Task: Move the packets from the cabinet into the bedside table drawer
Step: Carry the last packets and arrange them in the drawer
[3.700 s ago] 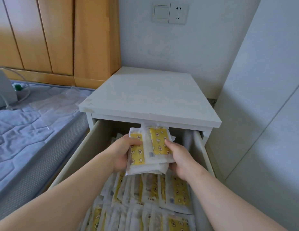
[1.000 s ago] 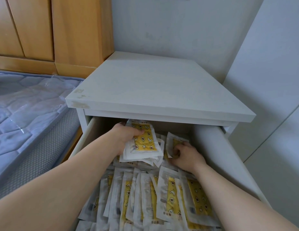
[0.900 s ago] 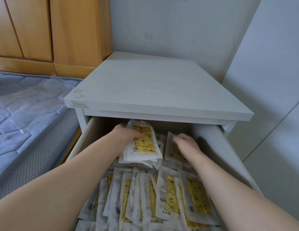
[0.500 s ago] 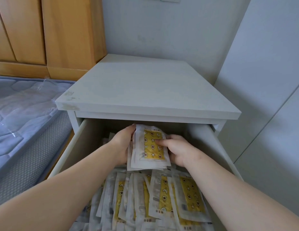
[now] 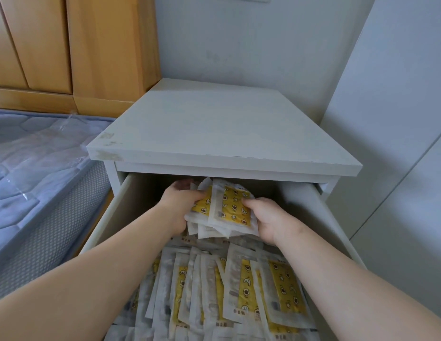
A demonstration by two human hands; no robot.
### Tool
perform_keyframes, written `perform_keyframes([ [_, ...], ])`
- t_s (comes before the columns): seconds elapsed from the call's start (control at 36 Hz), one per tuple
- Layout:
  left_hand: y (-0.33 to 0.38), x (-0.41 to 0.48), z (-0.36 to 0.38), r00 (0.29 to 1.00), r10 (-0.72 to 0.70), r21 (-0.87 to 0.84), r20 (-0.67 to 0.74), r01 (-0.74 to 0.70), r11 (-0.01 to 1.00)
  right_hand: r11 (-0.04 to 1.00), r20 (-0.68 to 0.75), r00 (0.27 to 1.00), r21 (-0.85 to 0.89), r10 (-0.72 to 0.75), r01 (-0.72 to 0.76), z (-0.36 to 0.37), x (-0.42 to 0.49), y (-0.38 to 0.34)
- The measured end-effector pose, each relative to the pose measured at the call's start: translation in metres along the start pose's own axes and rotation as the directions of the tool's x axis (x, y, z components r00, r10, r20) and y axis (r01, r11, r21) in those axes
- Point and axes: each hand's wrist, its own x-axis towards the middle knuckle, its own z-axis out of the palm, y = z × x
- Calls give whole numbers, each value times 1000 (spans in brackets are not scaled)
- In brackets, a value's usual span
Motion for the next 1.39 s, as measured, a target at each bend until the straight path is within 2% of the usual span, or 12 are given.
perform_keyframes([
  [0.11,-6,0,6,995,-37,25,88,35,999,999,-97,995,19,-34,37,5,5,2],
  [0.22,-7,8,2,998,29,-59,-58,-32,998,997,-34,998,56,-55,57,10,2,3],
  [0.28,-5,10,-2,996,26,-90,-82,-33,995,999,-3,999,10,-51,51,12,-1,2],
  [0.42,-2,2,2,989,-74,-100,125,86,991,983,-44,999,-181,1,-9,1,-1,-5],
  [0.47,-5,1,5,985,-71,-110,157,89,990,970,-79,997,-239,28,-46,-4,-2,-7],
  [0.56,-10,2,12,986,-32,-35,163,38,999,948,-144,989,-313,18,-63,-8,-3,-7],
  [0.72,-28,27,56,999,-13,197,38,5,980,826,-307,927,-564,-215,5,-24,4,-9],
  [0.81,-42,41,82,999,39,361,14,-41,931,808,-360,897,-589,-258,-4,-29,10,-1],
  [0.86,-50,48,92,997,76,436,6,-71,897,795,-353,906,-606,-232,-33,-27,12,5],
  [1.11,-65,55,100,999,3,564,41,-25,826,781,-374,912,-615,-167,-110,-26,31,21],
  [1.33,-64,67,87,954,3,769,301,-244,591,817,-393,904,-569,-170,-94,-25,41,21],
  [1.39,-62,72,81,935,5,816,354,-311,488,821,-390,904,-565,-174,-86,-25,41,21],
])
